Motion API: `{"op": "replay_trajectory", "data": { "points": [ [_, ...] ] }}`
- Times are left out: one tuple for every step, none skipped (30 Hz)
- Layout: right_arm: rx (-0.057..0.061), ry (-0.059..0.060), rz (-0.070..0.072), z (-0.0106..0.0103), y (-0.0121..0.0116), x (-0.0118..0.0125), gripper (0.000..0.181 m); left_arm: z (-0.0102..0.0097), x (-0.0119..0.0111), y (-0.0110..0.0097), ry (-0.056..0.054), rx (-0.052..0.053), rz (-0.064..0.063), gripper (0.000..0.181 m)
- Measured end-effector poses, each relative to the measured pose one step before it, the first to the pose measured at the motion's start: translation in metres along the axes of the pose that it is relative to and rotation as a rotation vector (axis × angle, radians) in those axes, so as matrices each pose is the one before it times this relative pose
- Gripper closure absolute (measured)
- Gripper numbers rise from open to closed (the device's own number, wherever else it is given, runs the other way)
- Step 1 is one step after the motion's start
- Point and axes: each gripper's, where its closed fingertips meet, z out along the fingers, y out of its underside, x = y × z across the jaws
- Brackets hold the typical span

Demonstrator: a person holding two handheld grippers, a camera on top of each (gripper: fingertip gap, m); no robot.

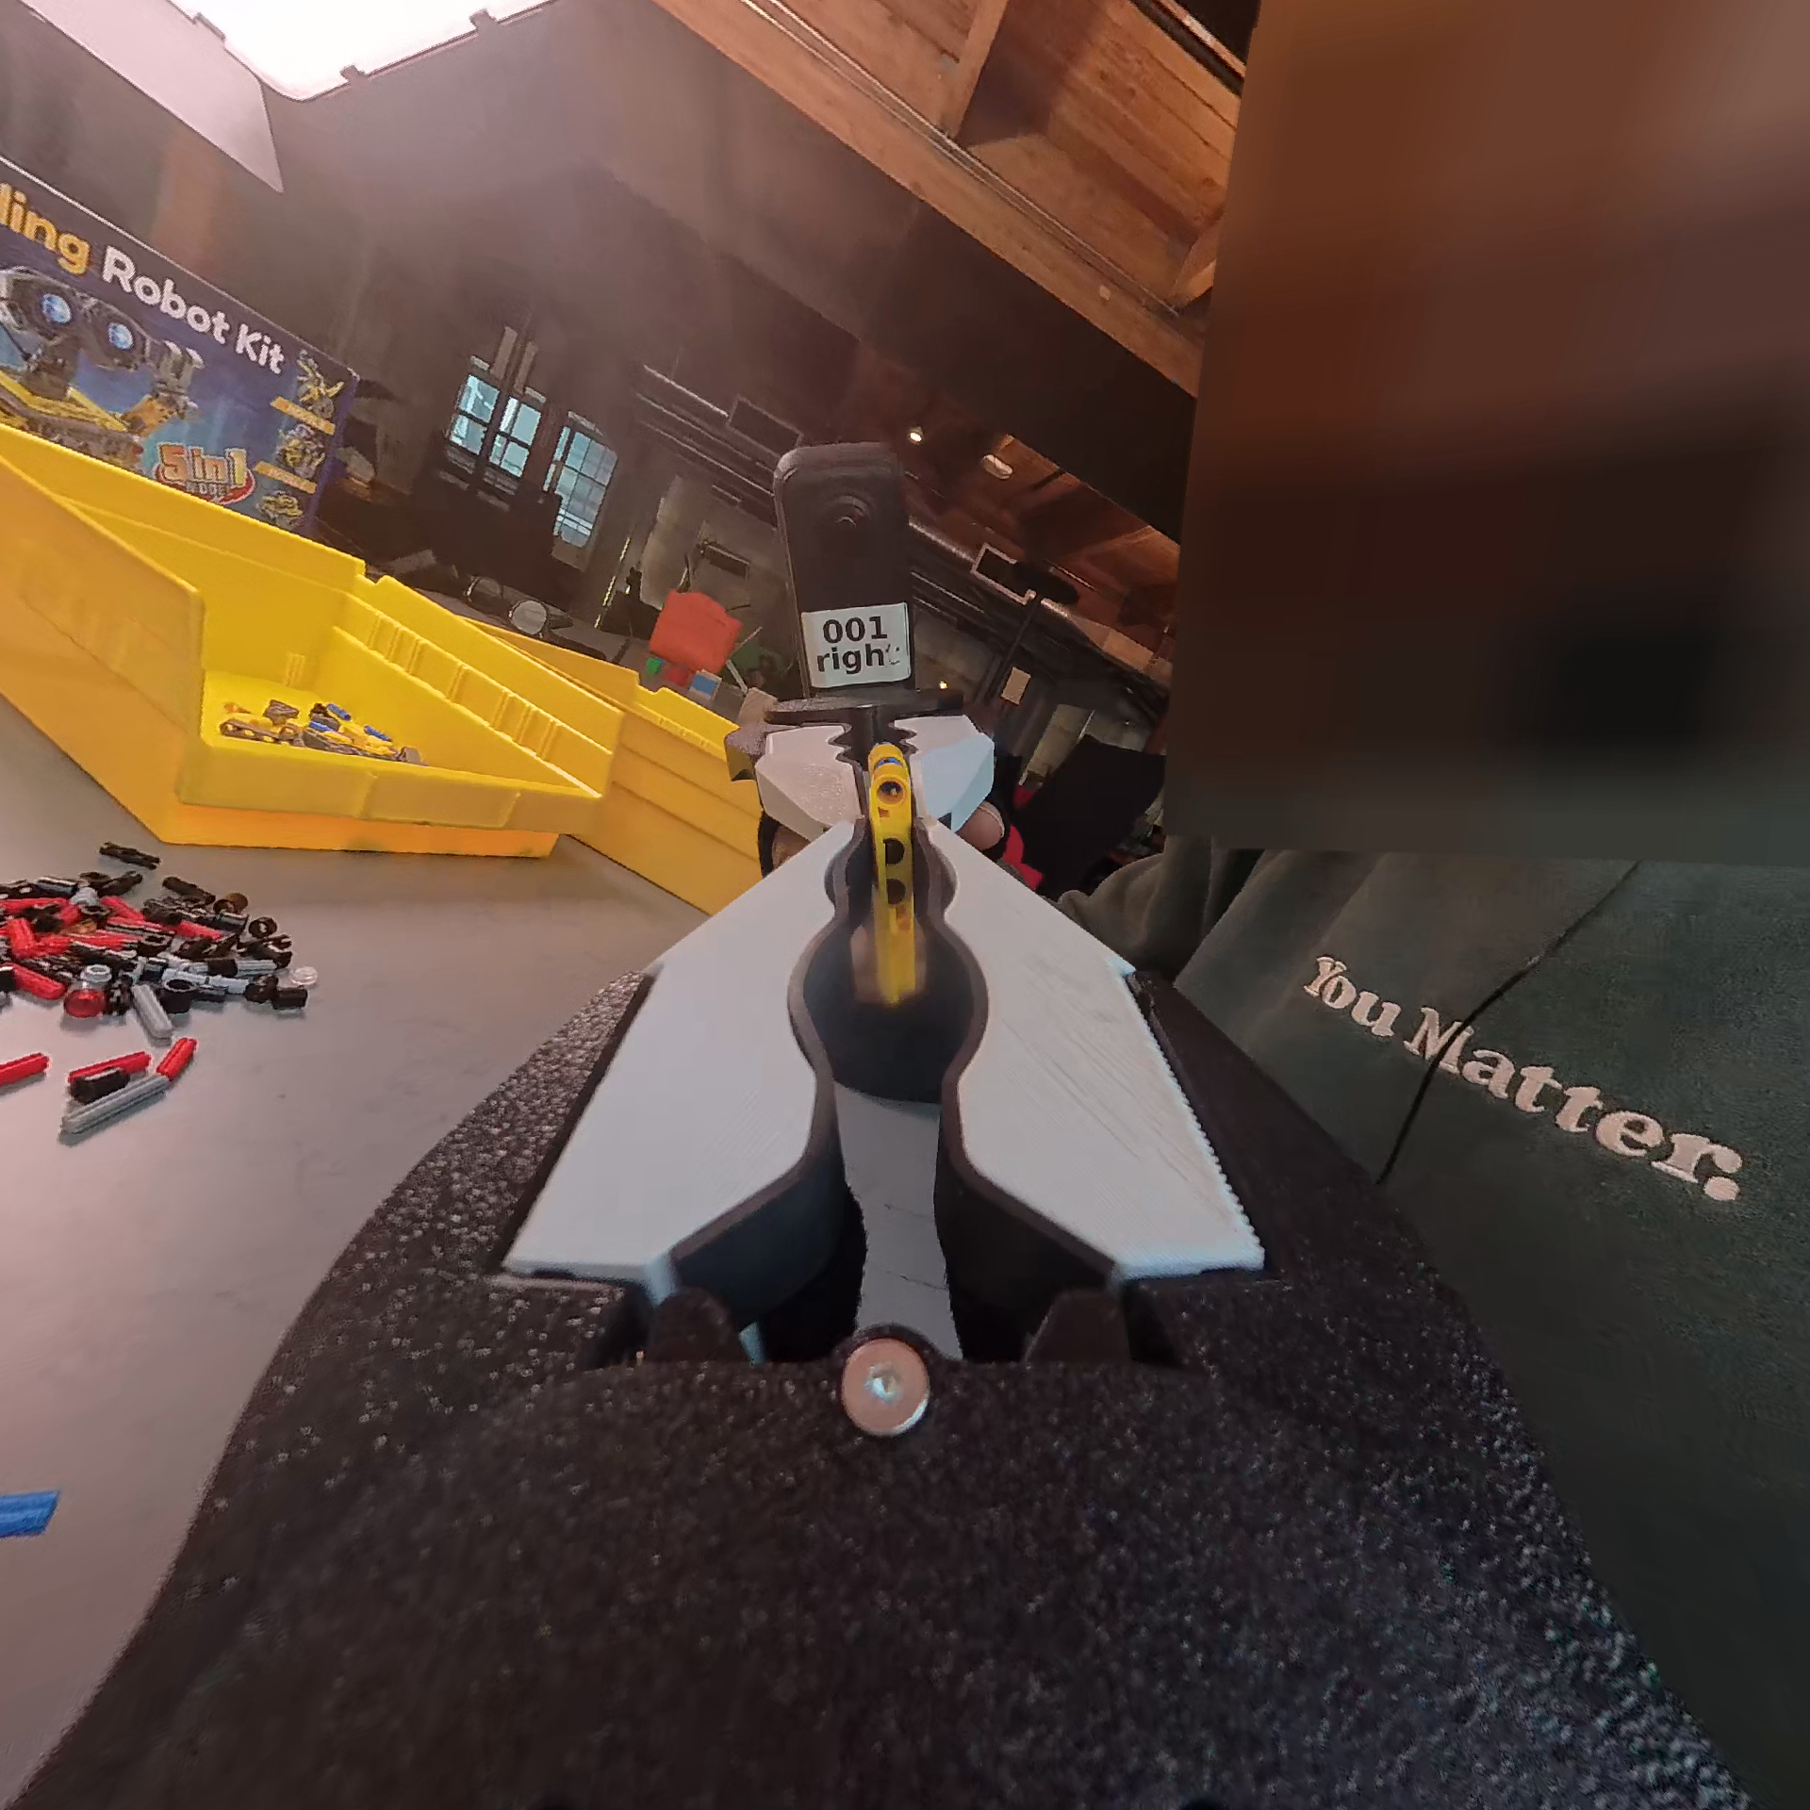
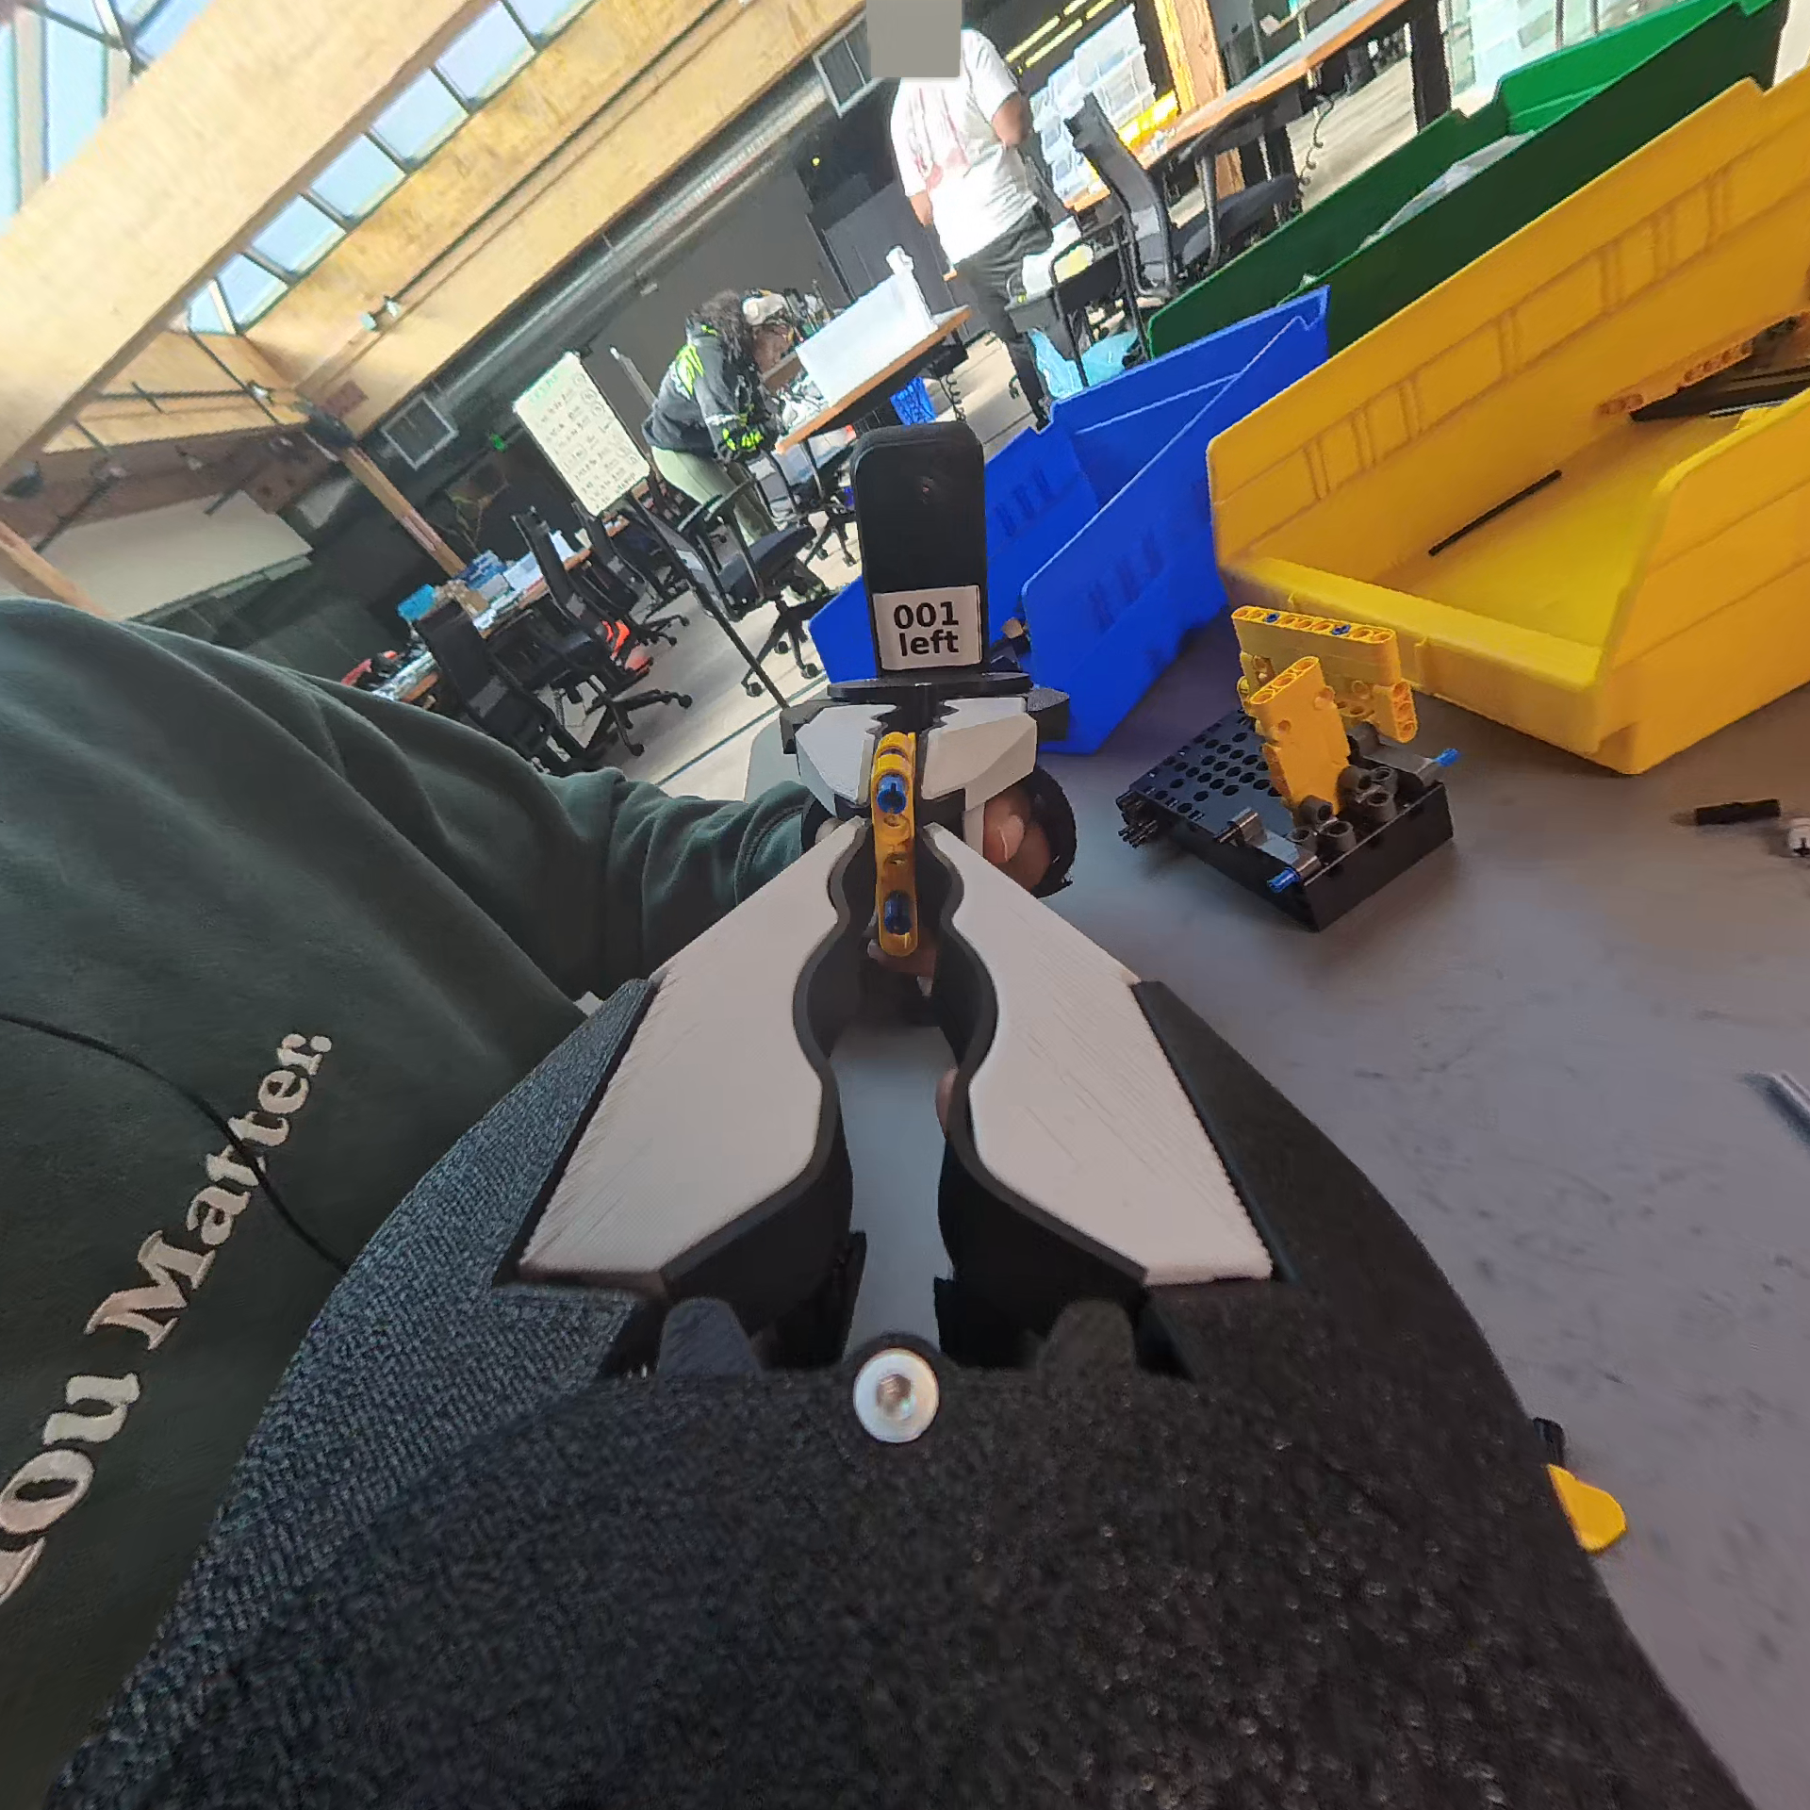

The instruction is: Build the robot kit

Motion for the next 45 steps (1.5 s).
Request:
{"op": "replay_trajectory", "data": {
  "points": [
    [-0.0021,0.0058,-0.0133,0.00031,-0.00065,-0.00229,0.175,-0.00006,0.00220,-0.00089,0.0136,0.0077,0.0106,0.176],
    [-0.0017,0.0055,-0.0093,0.00031,-0.00079,-0.00174,0.175,0.00006,0.00165,-0.00080,0.0110,0.0061,0.0073,0.176],
    [-0.0043,0.0086,-0.0062,-0.00017,0.00012,-0.00001,0.175,0.00014,0.00036,-0.00017,0.0045,-0.0001,0.0073,0.176],
    [-0.0034,0.0043,-0.0012,-0.00018,0.00048,0.00023,0.175,0.00012,-0.00018,0.00042,0.0019,-0.0034,0.0074,0.176],
    [-0.0047,-0.0019,0.0000,-0.00025,0.00053,-0.00090,0.175,0.00019,0.00063,0.00045,0.0067,-0.0025,0.0065,0.176],
    [-0.0070,0.0034,-0.0110,-0.00034,0.00063,-0.00068,0.175,0.00034,0.00074,0.00054,0.0065,-0.0043,0.0071,0.176],
    [-0.0098,0.0062,-0.0109,-0.00047,0.00077,-0.00010,0.175,0.00043,0.00016,0.00064,0.0021,-0.0074,0.0111,0.176],
    [-0.0052,0.0014,-0.0078,-0.00057,0.00046,-0.00045,0.175,0.00047,0.00019,0.00079,0.0020,-0.0090,0.0101,0.176],
    [-0.0095,0.0049,-0.0078,-0.00059,0.00127,0.00065,0.175,0.00042,-0.00047,0.00119,-0.0012,-0.0148,0.0102,0.176],
    [-0.0121,0.0033,-0.0117,-0.00060,0.00198,0.00059,0.175,0.00039,-0.00043,0.00168,-0.0021,-0.0180,0.0120,0.176],
    [-0.0012,-0.0102,-0.0035,-0.00024,0.00060,-0.00156,0.175,0.00054,0.00131,0.00076,0.0086,-0.0112,0.0062,0.176],
    [0.0012,-0.0114,-0.0035,-0.00009,-0.00006,-0.00199,0.175,0.00033,0.00158,0.00046,0.0096,-0.0084,0.0046,0.176],
    [-0.0010,0.0078,-0.0116,-0.00032,0.00013,0.00081,0.175,0.00026,-0.00024,0.00111,-0.0076,-0.0148,0.0177,0.175],
    [-0.0053,0.0148,-0.0163,-0.00003,0.00134,0.00199,0.175,-0.00036,-0.00172,0.00199,-0.0196,-0.0263,0.0277,0.175],
    [-0.0094,0.0027,-0.0003,0.00078,0.00232,0.00078,0.175,-0.00095,-0.00067,0.00242,-0.0080,-0.0290,0.0158,0.175],
    [-0.0083,-0.0082,0.0043,0.00091,0.00191,-0.00054,0.175,-0.00085,0.00062,0.00173,0.0024,-0.0177,0.0021,0.175],
    [-0.0141,-0.0070,0.0012,0.00069,0.00224,-0.00020,0.175,-0.00052,0.00053,0.00155,0.0028,-0.0094,-0.0017,0.175],
    [-0.0066,-0.0016,-0.0053,0.00058,0.00094,0.00012,0.175,-0.00050,0.00033,0.00059,0.0031,-0.0021,-0.0016,0.175],
    [-0.0035,-0.0081,-0.0035,0.00045,0.00009,-0.00159,0.175,-0.00024,0.00111,-0.00024,0.0093,0.0015,-0.0008,0.175],
    [-0.0137,0.0008,-0.0164,-0.00017,0.00120,-0.00077,0.175,0.00037,0.00074,0.00084,0.0039,-0.0069,0.0089,0.175],
    [-0.0163,0.0028,-0.0207,-0.00047,0.00177,-0.00049,0.175,0.00058,0.00070,0.00185,0.0015,-0.0148,0.0138,0.175],
    [-0.0080,-0.0154,-0.0031,-0.00002,0.00133,-0.00250,0.175,0.00054,0.00179,0.00151,0.0105,-0.0128,0.0059,0.175],
    [-0.0010,-0.0036,-0.0049,-0.00008,0.00108,-0.00003,0.175,0.00036,0.00040,0.00212,-0.0034,-0.0201,0.0145,0.175],
    [-0.0169,0.0107,-0.0022,0.00024,0.00388,0.00300,0.175,-0.00023,-0.00244,0.00462,-0.0253,-0.0434,0.0283,0.175],
    [-0.0209,0.0137,-0.0060,0.00137,0.00507,0.00414,0.175,-0.00077,-0.00271,0.00584,-0.0238,-0.0544,0.0199,0.175],
    [-0.0093,-0.0108,0.0131,0.00205,0.00318,0.00065,0.175,-0.00101,-0.00033,0.00412,-0.0036,-0.0372,-0.0005,0.175],
    [-0.0131,-0.0141,0.0007,0.00208,0.00323,-0.00055,0.175,-0.00082,0.00122,0.00303,0.0072,-0.0246,-0.0087,0.175],
    [-0.0122,-0.0028,-0.0119,0.00160,0.00273,-0.00033,0.175,-0.00059,0.00110,0.00262,0.0027,-0.0228,0.0034,0.175],
    [-0.0110,0.0040,-0.0124,0.00100,0.00167,-0.00007,0.175,-0.00034,0.00005,0.00199,-0.0057,-0.0207,0.0171,0.175],
    [-0.0150,0.0087,-0.0167,0.00052,0.00194,0.00049,0.175,0.00040,-0.00111,0.00244,-0.0111,-0.0255,0.0171,0.175],
    [-0.0100,0.0095,-0.0221,0.00048,0.00225,0.00117,0.176,0.00068,-0.00195,0.00312,-0.0149,-0.0292,0.0121,0.175],
    [-0.0020,0.0078,0.0014,0.00099,0.00163,0.00240,0.176,0.00004,-0.00220,0.00225,-0.0171,-0.0206,0.0065,0.175],
    [0.0143,-0.0067,0.0171,0.00066,-0.00092,0.00154,0.176,-0.00065,-0.00151,-0.00042,-0.0123,0.0012,-0.0083,0.175],
    [0.0245,-0.0343,0.0237,-0.00045,-0.00238,-0.00148,0.176,-0.00072,0.00086,-0.00325,0.0043,0.0221,-0.0276,0.175],
    [0.0380,-0.0404,0.0308,-0.00080,-0.00396,-0.00204,0.175,-0.00072,0.00168,-0.00438,0.0135,0.0322,-0.0348,0.175],
    [0.0057,-0.0128,0.0149,0.00036,0.00045,0.00094,0.175,-0.00016,-0.00035,-0.00012,0.0056,0.0082,-0.0275,0.176],
    [-0.0330,0.0169,-0.0118,0.00104,0.00590,0.00283,0.175,0.00080,-0.00147,0.00538,-0.0026,-0.0258,-0.0111,0.175],
    [-0.0320,0.0102,-0.0199,0.00122,0.00506,-0.00039,0.176,0.00113,0.00043,0.00543,0.0097,-0.0295,-0.0075,0.175],
    [-0.0129,-0.0040,-0.0110,0.00074,0.00191,-0.00159,0.176,0.00052,0.00085,0.00198,0.0141,-0.0097,-0.0135,0.175],
    [0.0137,0.0026,0.0127,-0.00084,-0.00159,0.00261,0.176,-0.00006,-0.00232,-0.00101,-0.0041,0.0133,-0.0190,0.175],
    [0.0161,-0.0027,0.0290,-0.00128,-0.00144,0.00437,0.175,-0.00006,-0.00442,-0.00148,-0.0149,0.0212,-0.0261,0.175],
    [0.0218,-0.0051,0.0278,-0.00111,-0.00218,0.00385,0.175,0.00001,-0.00385,-0.00190,-0.0112,0.0241,-0.0228,0.175],
    [0.0268,-0.0001,0.0200,-0.00134,-0.00328,0.00298,0.175,-0.00031,-0.00307,-0.00306,-0.0062,0.0262,-0.0255,0.175],
    [0.0286,-0.0015,0.0087,-0.00214,-0.00397,0.00163,0.175,0.00026,-0.00149,-0.00381,0.0047,0.0267,-0.0356,0.175],
    [0.0357,-0.0219,0.0178,-0.00236,-0.00495,-0.00109,0.175,0.00068,0.00029,-0.00481,0.0118,0.0321,-0.0357,0.175]
  ]
}}
